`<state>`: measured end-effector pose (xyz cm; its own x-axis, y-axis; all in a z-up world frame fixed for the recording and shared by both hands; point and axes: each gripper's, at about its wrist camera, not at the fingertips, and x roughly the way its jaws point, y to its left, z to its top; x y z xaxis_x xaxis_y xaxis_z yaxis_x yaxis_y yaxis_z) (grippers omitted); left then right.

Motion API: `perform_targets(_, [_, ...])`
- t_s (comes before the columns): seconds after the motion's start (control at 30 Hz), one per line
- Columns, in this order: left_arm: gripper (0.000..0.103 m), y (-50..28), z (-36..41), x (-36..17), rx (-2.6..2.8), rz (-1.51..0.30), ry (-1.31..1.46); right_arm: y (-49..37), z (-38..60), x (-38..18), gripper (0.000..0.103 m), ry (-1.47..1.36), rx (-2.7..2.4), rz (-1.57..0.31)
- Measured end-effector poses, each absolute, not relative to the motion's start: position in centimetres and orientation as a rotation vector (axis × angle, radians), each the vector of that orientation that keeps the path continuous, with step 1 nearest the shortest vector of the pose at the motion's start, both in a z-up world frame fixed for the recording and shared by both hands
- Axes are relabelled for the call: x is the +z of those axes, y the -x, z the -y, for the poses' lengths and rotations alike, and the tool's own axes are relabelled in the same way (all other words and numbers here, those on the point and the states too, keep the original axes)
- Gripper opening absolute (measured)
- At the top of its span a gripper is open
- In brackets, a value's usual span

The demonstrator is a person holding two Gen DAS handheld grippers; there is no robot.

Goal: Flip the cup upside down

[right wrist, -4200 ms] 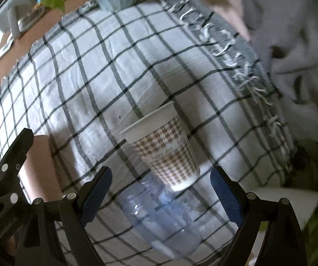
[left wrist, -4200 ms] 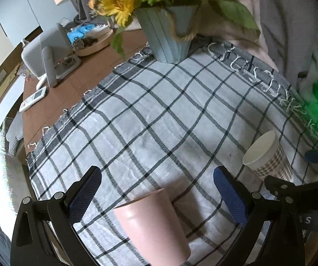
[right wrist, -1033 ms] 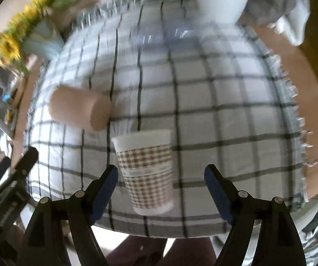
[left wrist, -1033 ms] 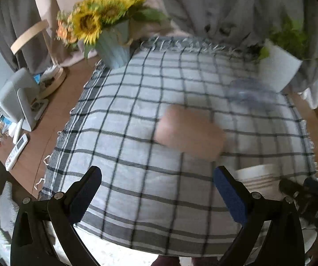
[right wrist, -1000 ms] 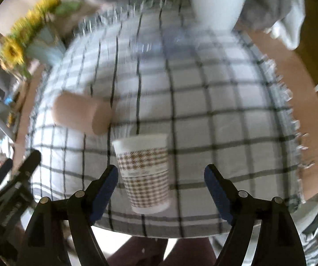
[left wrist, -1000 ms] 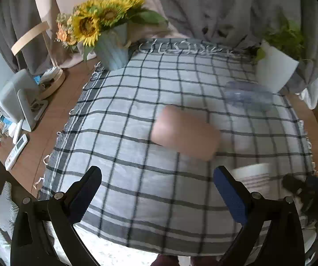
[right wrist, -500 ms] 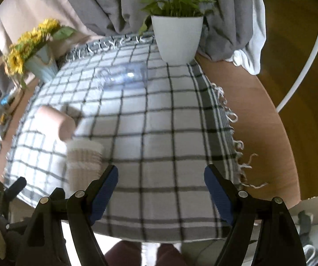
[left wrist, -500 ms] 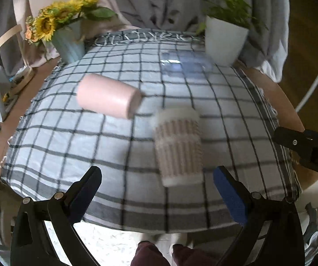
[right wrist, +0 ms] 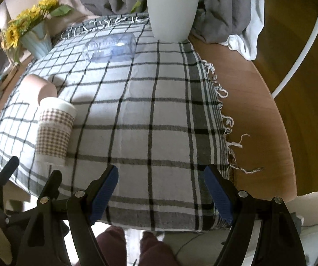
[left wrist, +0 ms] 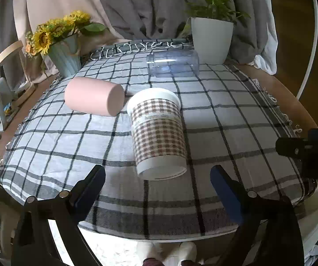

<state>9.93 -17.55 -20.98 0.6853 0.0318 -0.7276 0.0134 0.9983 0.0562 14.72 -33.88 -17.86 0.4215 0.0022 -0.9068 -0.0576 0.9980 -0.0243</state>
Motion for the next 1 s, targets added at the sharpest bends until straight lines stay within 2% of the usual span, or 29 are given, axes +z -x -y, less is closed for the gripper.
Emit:
perform_targets(0.07, [0.093,-10.2,17.6,-21.4,0.020,-0.808,-0.051,-14.7,33.8,-18.2,0.080,0.058,0.037,-1.147])
perform_targets(0.2, [0.080,-11.0,17.2,-22.4,0.030,-0.830,-0.005,-14.5,33.7,-18.5,0.080,0.068,0.034,-1.150])
perform_targets(0.33, [0.075,-11.5,17.1,-22.9,0.014,-0.843,0.031,-14.6,33.9,-18.7,0.080,0.061,0.029,-1.161])
perform_targets(0.6, [0.053,-11.6,17.8,-22.6,-0.021,-0.842,0.004,-14.9,33.9,-18.9,0.080,0.064,0.029,-1.171])
perform_targets(1.0, [0.053,-12.4,17.5,-21.0,-0.011,-0.816,-0.014,-15.7,33.7,-18.7,0.080,0.042,0.046,-1.168])
